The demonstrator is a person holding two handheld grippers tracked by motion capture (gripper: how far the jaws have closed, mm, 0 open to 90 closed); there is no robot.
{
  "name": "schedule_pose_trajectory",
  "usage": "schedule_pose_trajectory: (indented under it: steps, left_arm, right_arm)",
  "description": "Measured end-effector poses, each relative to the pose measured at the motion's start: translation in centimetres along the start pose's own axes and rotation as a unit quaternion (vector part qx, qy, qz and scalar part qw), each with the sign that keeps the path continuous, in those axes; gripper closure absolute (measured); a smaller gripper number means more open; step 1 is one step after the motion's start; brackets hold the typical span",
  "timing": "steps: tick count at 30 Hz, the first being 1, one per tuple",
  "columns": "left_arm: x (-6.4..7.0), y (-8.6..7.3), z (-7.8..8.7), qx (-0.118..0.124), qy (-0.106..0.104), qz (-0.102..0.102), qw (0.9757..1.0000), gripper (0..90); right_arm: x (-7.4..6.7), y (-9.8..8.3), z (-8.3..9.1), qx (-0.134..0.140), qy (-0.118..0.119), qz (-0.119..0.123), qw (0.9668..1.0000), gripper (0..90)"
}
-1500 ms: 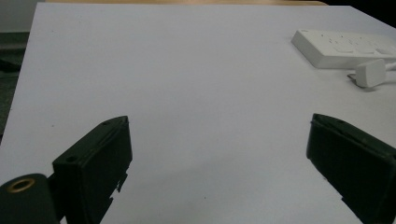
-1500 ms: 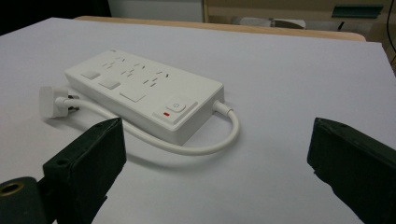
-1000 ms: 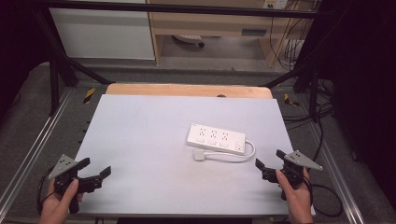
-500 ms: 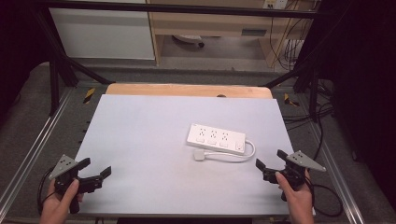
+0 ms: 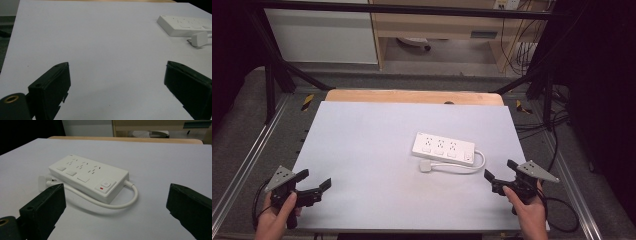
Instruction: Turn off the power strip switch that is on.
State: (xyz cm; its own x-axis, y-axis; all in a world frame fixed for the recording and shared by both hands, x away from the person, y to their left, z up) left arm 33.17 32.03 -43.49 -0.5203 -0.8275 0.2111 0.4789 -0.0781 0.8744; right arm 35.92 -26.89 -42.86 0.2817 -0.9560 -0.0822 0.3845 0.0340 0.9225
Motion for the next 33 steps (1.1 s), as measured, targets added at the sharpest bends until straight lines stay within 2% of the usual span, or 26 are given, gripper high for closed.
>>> schedule_pose_trajectory:
  steps: [6,14,25,33]
  left_arm:
    - [0.0,0.0,0.0,-0.001,0.000,0.000,1.0000,6.8]
    - [0.0,-0.1,-0.1,-0.005,0.002,-0.003,1.0000,6.8]
    - [0.0,-0.2,-0.2,-0.007,0.001,-0.003,1.0000,6.8]
    - [0.0,-0.2,-0.2,-0.009,0.002,-0.003,1.0000,6.9]
  right_arm:
    - [-0.1,0.7,0.4,0.003,-0.008,0.002,1.0000,5.1]
    - [-0.2,1.5,0.7,0.001,-0.008,-0.005,1.0000,5.8]
    - [-0.5,3.0,0.6,0.009,-0.001,-0.006,0.9999,11.6]
    - [-0.9,3.4,0.3,0.007,0.006,0.003,1.0000,25.3]
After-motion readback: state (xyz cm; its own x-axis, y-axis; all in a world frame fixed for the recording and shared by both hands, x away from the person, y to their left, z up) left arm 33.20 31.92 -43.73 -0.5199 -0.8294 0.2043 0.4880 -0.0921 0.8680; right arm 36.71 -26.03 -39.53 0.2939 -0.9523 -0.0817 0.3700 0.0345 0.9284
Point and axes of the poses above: each handheld gripper's, and its own axes: z roughly backward along the jaws, y roughly out of its top, x roughly to its right, the point moved 4 cm from there along -z, roughly forward along the jaws, and after that the axes turned 9 degrees about -y, right-handed, at the moved point
